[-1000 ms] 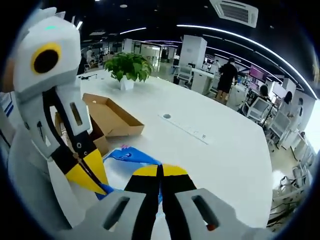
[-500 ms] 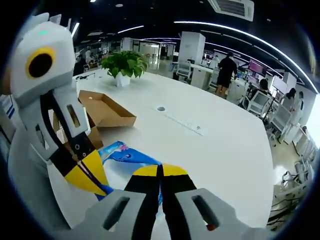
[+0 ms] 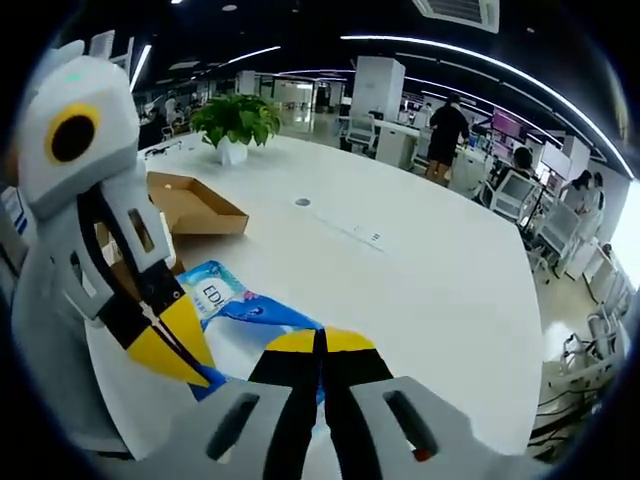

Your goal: Operate the shoe box by opening the lid, removing the specified soft item, and placing it in the target area until the item is outside and the box remains undamaged.

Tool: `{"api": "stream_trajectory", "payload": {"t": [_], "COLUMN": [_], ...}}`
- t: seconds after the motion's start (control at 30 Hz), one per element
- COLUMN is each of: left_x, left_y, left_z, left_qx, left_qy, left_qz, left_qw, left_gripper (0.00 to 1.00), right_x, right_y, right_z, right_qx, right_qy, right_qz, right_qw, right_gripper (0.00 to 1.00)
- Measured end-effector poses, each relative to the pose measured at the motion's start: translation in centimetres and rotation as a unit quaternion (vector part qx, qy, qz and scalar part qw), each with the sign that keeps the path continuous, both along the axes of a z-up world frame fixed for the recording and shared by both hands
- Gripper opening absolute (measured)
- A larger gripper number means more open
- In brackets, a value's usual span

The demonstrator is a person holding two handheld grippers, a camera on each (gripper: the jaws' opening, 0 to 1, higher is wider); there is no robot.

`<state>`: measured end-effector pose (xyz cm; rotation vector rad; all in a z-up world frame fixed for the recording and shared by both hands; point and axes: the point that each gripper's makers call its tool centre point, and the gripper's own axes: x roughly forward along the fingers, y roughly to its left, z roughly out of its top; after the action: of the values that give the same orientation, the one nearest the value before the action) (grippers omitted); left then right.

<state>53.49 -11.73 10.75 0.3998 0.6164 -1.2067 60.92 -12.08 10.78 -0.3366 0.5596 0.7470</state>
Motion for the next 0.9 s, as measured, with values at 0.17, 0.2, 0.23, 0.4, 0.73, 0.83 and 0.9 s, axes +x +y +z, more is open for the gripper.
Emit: {"api": "stream_trajectory", "payload": {"t": [0.17, 0.2, 0.23, 0.4, 0.73, 0.83, 0.9], "left_x": [0.6, 0.7, 0.8, 1.1, 1.9, 2.1, 2.3], "left_y": [-1.2, -1.4, -1.6, -2.3, -3.7, -3.9, -4.1], "left_z": [-0.8, -0.9, -1.0, -1.8, -3.4, -4.0, -4.4], "left_qx": [0.002, 0.002, 0.002, 0.004, 0.009, 0.012, 0.014], "left_qy": [0.003, 0.005, 0.005, 0.009, 0.021, 0.023, 0.026], "left_qz": [-0.007, -0.010, -0.011, -0.015, -0.020, -0.021, -0.022], "left_qw": [1.0000, 0.9999, 0.9999, 0.9998, 0.9995, 0.9994, 0.9993], "left_gripper": [0.00, 0.00, 0.00, 0.00, 0.00, 0.00, 0.00], "right_x": [0.6, 0.8, 0.9, 1.4, 2.1, 2.2, 2.4], "right_y": [-1.1, -1.4, -1.5, -2.3, -3.8, -4.2, -4.4], "right_z": [-0.8, -1.0, -1.1, -2.0, -3.8, -4.5, -5.0], "right_qx": [-0.002, -0.001, -0.001, -0.005, -0.018, -0.025, -0.028], "right_qy": [0.006, 0.008, 0.009, 0.016, 0.027, 0.031, 0.033], "right_qz": [-0.006, -0.009, -0.009, -0.013, -0.018, -0.020, -0.021], "right_qw": [1.0000, 0.9999, 0.9999, 0.9998, 0.9993, 0.9990, 0.9989], "right_gripper": [0.00, 0.00, 0.00, 0.00, 0.00, 0.00, 0.00]}}
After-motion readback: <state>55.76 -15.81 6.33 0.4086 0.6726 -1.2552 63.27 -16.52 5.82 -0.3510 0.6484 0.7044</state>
